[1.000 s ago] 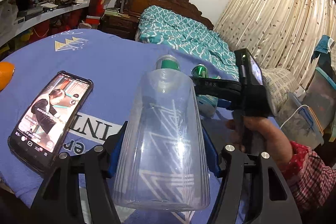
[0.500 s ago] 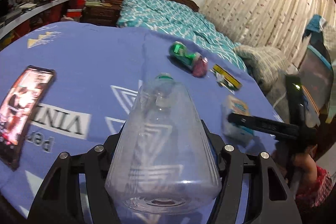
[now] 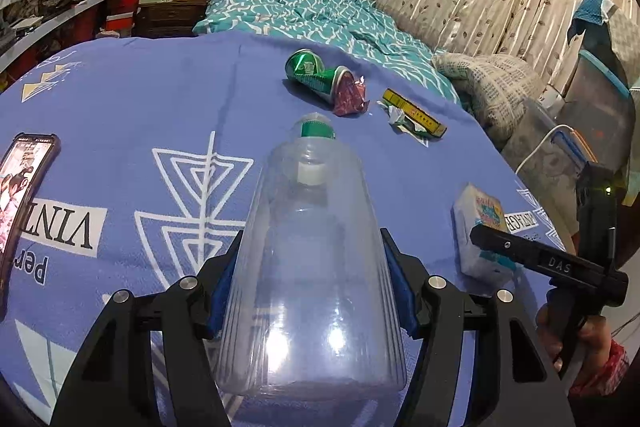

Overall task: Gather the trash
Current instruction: 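Grasp the white tissue pack with the right gripper while the left gripper holds the bottle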

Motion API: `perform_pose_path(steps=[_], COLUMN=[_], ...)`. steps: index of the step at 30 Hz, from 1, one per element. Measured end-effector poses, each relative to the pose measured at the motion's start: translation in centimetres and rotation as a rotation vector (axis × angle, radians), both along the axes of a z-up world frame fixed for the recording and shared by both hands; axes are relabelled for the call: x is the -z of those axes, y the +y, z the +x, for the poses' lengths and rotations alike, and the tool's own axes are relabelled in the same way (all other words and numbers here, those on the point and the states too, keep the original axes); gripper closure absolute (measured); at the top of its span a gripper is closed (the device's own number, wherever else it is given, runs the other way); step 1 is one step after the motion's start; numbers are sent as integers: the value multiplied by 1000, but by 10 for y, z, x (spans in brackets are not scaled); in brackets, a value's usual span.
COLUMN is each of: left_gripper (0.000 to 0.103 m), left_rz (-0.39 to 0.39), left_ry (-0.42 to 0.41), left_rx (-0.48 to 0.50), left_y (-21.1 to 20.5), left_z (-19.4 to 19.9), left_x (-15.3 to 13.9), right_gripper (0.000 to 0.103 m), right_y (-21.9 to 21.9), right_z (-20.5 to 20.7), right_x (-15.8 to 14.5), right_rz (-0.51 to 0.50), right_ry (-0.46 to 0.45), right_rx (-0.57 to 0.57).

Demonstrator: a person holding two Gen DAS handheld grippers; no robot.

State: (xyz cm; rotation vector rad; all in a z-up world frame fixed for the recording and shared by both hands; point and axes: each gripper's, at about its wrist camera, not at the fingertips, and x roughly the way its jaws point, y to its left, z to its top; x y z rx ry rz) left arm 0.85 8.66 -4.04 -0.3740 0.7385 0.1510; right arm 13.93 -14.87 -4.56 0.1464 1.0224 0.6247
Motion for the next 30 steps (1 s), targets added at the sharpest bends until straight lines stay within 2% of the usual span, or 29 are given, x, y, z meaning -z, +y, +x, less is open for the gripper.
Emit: perform_pose_path(steps=[2,5,14,17,20,25,30], left_gripper=[42,30,24,23,17,17,17], left_rz=[5,9,15,1,-24,-20,17], left_ry=[7,11,-13,-30,-44,-5,55], left_rx=[-6,-29,-53,-63,-67,-33,-19], left_y=[-1,0,7,12,17,10,1], left_z=[0,0,-5,-8,-6,11,22], left_x=[0,-2,-12,-18,-24,-23,-13], right_gripper=[14,12,13,25,29,30,30], right_y=[-2,-11,-58,-72,-77,-70,-56], right_z=[2,7,22,28,27,19,20], right_x=[1,3,12,16,20,22,22], right_rz=[40,125,318,335,344,342,332], right_ry=[16,60,172,193,199,187,198], right_rx=[-4,-1,65,91,92,63,12])
